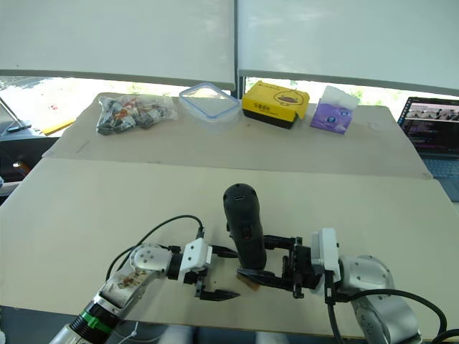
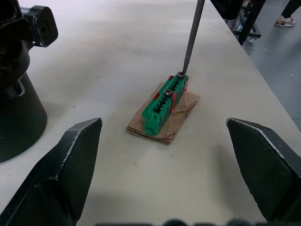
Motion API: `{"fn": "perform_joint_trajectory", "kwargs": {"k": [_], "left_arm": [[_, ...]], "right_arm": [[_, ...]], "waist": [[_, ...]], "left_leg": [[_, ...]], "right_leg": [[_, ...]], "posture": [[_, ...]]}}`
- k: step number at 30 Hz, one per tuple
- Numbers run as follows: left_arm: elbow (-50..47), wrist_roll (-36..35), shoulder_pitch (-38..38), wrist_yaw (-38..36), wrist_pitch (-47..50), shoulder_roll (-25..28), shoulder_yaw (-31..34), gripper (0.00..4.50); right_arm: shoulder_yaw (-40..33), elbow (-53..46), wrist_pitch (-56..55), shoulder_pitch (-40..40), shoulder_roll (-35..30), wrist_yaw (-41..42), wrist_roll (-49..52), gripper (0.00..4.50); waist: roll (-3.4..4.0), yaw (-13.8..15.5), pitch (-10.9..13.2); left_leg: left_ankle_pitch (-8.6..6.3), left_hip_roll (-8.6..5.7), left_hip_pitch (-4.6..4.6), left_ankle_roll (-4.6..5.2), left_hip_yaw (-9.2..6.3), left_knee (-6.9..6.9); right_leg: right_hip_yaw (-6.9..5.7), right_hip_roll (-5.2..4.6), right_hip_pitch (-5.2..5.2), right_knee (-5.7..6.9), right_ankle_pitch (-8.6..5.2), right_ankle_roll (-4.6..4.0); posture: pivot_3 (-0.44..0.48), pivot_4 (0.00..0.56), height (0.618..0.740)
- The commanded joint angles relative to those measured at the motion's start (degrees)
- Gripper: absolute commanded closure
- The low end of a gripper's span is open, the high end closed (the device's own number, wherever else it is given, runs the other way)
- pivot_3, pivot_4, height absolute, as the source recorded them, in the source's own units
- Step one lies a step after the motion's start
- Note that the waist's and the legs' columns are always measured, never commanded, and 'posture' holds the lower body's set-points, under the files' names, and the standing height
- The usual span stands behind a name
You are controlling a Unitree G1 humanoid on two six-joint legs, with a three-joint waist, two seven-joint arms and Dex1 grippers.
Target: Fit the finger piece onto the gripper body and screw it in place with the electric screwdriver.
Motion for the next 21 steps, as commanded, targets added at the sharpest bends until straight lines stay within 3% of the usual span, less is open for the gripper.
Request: {"fn": "perform_joint_trajectory", "kwargs": {"k": [1, 21], "left_arm": [[0.73, 0.84, 1.15, -0.31, 0.74, -0.19, -2.2, 0.0], [0.38, 0.84, 1.53, -0.14, 0.76, -0.11, -2.2, 0.0]], "right_arm": [[-1.29, -1.81, -1.79, -1.02, 0.28, 0.24, 1.39, 2.54], [-0.64, -1.12, -1.91, -1.75, 0.8, 0.57, 0.85, 2.54]], "waist": [[0.0, 0.0, 0.0], [0.0, -0.02, 0.0]], "left_leg": [[0.0, 0.0, 0.0, 0.0, 0.0, 0.0], [0.0, 0.0, 0.0, 0.0, 0.0, 0.0]], "right_leg": [[0.0, 0.0, 0.0, 0.0, 0.0, 0.0], [0.0, 0.0, 0.0, 0.0, 0.0, 0.0]], "posture": [[0.0, 0.15, 0.74], [0.0, 0.15, 0.74]]}}
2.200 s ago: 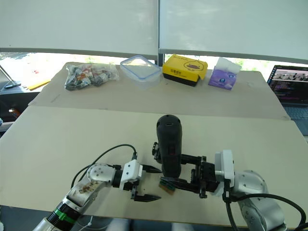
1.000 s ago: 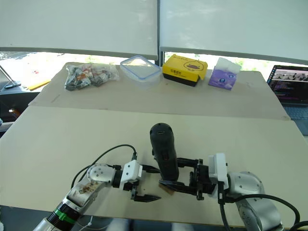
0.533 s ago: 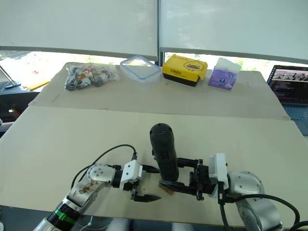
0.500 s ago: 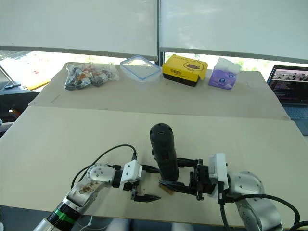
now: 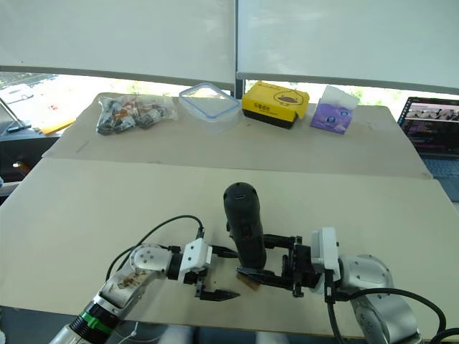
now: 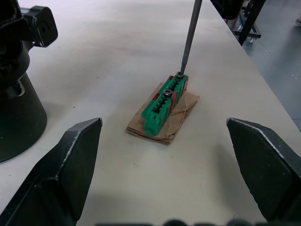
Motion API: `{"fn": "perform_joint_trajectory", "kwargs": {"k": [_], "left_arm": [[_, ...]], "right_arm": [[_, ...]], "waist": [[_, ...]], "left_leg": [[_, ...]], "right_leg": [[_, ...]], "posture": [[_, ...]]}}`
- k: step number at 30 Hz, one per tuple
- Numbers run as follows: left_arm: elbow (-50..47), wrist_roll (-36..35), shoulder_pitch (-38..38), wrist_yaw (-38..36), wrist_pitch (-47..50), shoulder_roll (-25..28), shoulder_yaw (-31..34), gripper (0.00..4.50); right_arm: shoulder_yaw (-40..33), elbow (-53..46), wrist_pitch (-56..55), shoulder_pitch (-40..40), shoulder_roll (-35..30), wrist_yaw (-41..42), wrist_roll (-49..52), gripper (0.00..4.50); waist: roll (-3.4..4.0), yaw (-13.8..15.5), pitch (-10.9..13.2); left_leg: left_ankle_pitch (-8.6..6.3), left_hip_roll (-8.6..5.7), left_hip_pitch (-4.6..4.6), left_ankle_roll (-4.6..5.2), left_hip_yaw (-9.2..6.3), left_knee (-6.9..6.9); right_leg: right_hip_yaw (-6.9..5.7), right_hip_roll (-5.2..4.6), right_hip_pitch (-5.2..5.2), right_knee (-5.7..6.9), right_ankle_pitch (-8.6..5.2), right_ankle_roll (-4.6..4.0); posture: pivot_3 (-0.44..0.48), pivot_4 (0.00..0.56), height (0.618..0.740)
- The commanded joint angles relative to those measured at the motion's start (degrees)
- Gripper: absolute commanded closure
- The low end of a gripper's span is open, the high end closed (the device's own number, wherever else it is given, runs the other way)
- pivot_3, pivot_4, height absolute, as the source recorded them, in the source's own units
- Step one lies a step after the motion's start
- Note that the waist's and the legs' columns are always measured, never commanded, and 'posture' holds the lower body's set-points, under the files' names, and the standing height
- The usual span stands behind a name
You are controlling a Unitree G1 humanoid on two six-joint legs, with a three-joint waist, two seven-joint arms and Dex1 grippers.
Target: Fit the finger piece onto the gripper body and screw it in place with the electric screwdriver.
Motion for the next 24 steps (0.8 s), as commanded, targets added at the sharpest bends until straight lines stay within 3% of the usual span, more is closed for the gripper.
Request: {"fn": "perform_joint_trajectory", "kwargs": {"k": [1, 24], "left_arm": [[0.48, 0.84, 1.42, -0.22, 0.79, -0.11, -2.21, 0.0], [0.21, 0.97, 1.62, -0.05, 0.93, -0.09, -2.38, 0.0]], "right_arm": [[-0.6, -1.31, -1.9, -1.12, 0.46, 0.24, 0.75, 2.54], [-1.22, -1.39, -1.56, 0.19, 0.12, 1.04, 0.93, 2.54]], "waist": [[0.0, 0.0, 0.0], [0.0, -0.02, -0.01]], "left_leg": [[0.0, 0.0, 0.0, 0.0, 0.0, 0.0], [0.0, 0.0, 0.0, 0.0, 0.0, 0.0]], "right_leg": [[0.0, 0.0, 0.0, 0.0, 0.0, 0.0], [0.0, 0.0, 0.0, 0.0, 0.0, 0.0]], "posture": [[0.0, 0.15, 0.74], [0.0, 0.15, 0.74]]}}
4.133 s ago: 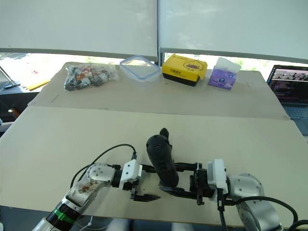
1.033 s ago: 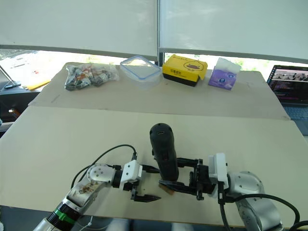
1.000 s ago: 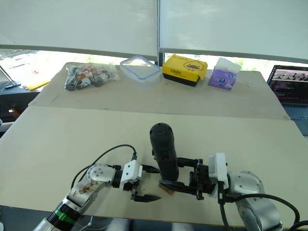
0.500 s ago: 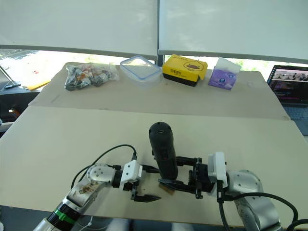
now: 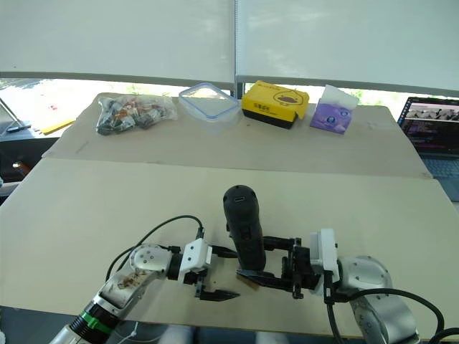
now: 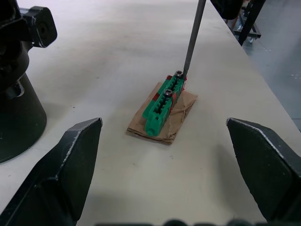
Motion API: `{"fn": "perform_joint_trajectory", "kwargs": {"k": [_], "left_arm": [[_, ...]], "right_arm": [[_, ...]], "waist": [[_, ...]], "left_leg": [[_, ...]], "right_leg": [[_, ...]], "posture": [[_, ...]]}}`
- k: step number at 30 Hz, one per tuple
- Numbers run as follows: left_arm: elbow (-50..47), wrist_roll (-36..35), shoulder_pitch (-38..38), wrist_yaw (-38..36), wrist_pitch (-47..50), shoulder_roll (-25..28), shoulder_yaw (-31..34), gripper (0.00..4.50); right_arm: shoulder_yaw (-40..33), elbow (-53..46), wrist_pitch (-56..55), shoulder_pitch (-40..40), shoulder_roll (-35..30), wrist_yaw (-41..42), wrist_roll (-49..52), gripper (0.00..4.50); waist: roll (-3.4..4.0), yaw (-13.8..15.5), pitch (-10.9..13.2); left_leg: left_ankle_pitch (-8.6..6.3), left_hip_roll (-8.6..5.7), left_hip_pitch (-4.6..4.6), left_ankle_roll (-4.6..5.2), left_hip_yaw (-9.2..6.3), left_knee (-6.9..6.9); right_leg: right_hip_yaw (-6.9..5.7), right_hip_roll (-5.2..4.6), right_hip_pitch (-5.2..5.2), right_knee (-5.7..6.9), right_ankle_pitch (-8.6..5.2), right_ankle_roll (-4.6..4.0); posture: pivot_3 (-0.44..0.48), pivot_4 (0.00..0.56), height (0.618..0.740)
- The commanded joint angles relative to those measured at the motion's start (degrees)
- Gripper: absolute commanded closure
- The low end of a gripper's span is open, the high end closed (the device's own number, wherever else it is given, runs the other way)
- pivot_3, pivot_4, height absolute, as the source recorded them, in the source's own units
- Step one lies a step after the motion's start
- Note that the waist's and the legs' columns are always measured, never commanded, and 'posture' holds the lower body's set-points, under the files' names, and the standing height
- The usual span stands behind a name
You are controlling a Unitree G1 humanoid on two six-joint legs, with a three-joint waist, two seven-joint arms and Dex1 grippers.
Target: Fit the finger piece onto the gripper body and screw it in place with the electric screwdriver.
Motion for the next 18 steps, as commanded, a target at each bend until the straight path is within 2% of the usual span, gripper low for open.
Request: {"fn": "perform_joint_trajectory", "kwargs": {"k": [1, 18], "left_arm": [[0.23, 0.96, 1.51, -0.1, 1.04, -0.1, -2.37, 0.0], [1.7, 1.03, 1.61, -0.45, -0.17, -0.01, -2.16, 0.0]], "right_arm": [[-1.39, -1.86, -1.55, -0.45, -0.1, 0.13, 1.37, 2.54], [-0.37, -1.6, 0.16, -0.63, -0.06, -0.67, 1.62, 2.54]], "waist": [[0.0, 0.0, 0.0], [0.0, 0.0, 0.0]], "left_leg": [[0.0, 0.0, 0.0, 0.0, 0.0, 0.0], [0.0, 0.0, 0.0, 0.0, 0.0, 0.0]], "right_leg": [[0.0, 0.0, 0.0, 0.0, 0.0, 0.0], [0.0, 0.0, 0.0, 0.0, 0.0, 0.0]], "posture": [[0.0, 0.15, 0.74], [0.0, 0.15, 0.74]]}}
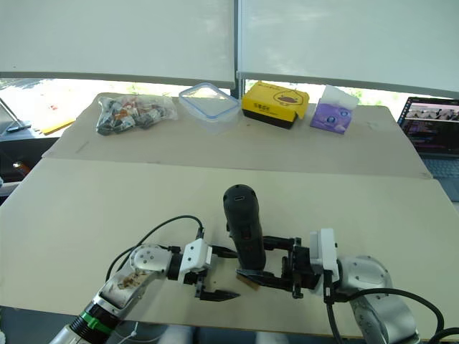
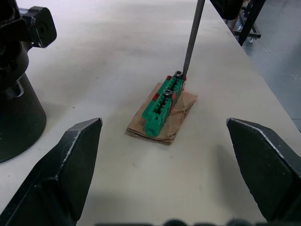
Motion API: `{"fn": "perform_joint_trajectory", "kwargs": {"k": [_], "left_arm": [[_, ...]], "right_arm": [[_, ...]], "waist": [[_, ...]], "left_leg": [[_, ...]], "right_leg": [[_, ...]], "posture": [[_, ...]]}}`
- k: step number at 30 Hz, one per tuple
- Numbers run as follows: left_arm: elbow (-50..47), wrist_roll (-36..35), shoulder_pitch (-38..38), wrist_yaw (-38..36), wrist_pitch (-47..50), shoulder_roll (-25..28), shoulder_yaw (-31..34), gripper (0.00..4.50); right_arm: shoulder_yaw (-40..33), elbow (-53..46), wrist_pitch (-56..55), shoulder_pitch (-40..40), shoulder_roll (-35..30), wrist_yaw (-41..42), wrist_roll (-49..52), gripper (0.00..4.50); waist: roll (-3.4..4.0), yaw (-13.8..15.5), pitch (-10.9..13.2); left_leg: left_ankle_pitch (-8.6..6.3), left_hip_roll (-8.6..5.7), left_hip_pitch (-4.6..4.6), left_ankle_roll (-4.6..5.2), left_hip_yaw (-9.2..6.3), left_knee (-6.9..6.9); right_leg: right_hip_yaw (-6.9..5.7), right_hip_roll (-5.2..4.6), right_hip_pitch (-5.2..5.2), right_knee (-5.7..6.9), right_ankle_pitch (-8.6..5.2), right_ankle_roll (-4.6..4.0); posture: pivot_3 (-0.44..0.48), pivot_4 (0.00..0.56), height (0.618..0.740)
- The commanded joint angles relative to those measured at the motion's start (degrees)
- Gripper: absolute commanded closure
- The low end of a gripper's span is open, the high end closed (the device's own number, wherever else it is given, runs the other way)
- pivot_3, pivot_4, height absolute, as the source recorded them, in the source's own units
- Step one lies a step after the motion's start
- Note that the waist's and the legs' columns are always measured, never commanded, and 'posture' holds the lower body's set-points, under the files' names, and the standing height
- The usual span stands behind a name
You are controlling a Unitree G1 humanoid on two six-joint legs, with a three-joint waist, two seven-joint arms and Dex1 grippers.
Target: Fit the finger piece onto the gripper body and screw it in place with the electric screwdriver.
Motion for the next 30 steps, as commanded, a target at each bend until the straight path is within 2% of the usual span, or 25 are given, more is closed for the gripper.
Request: {"fn": "perform_joint_trajectory", "kwargs": {"k": [1, 30], "left_arm": [[1.54, 1.01, 1.56, -0.42, 0.34, 0.0, -2.16, 0.0], [2.54, 1.43, 1.72, -0.1, -0.54, -0.49, -2.53, 0.0]], "right_arm": [[-0.37, -1.56, -0.01, -0.48, -0.11, -0.2, 1.61, 2.54], [-0.33, -1.63, 2.13, 0.26, -0.67, 0.95, 3.34, 2.54]], "waist": [[0.0, 0.0, 0.0], [0.01, 0.03, -0.04]], "left_leg": [[0.0, 0.0, 0.0, 0.0, 0.0, 0.0], [0.0, 0.0, 0.0, 0.0, 0.0, 0.0]], "right_leg": [[0.0, 0.0, 0.0, 0.0, 0.0, 0.0], [0.0, 0.0, 0.0, -0.01, -0.01, -0.02]], "posture": [[0.0, 0.15, 0.74], [0.0, 0.15, 0.74]]}}
